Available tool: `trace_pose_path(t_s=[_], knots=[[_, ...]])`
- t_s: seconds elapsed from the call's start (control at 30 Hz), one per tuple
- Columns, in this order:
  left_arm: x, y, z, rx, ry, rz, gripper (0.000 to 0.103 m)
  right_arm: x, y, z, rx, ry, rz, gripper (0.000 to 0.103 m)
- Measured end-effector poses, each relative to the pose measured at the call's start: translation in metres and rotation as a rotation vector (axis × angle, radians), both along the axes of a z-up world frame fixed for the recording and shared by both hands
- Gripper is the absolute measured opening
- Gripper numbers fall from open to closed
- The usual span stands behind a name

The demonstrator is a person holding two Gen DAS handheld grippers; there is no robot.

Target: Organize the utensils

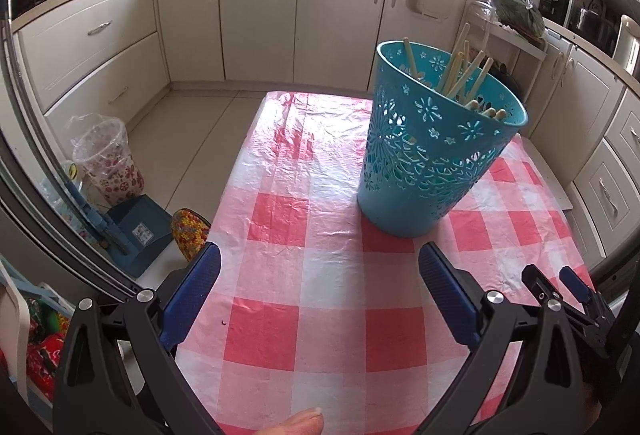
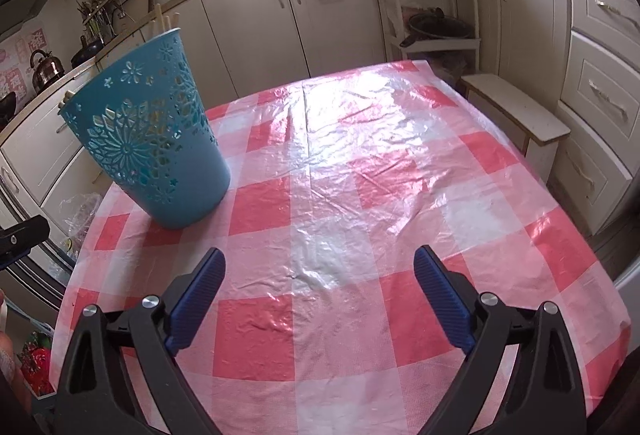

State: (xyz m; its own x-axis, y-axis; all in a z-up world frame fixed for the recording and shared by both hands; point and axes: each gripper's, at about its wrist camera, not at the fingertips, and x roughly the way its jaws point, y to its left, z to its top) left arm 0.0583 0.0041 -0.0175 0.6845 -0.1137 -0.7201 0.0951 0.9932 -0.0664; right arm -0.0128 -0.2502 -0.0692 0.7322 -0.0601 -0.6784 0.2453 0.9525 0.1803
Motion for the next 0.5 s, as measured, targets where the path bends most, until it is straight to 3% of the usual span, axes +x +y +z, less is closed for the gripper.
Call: trace_pose_path(t_s=[0.33,0.5], knots=[[-0.023,0.010,0.005,-0.020,-0.114,0.084,0.095,-0.023,0.044,0.047,-0.163,-0.199,0.150,0.095],[-0.047,0.001,0.023,0.044,-0.174,0.077,0.095,-0.041,0.046,0.077,-0.102,-0.271,0.168,0.095]])
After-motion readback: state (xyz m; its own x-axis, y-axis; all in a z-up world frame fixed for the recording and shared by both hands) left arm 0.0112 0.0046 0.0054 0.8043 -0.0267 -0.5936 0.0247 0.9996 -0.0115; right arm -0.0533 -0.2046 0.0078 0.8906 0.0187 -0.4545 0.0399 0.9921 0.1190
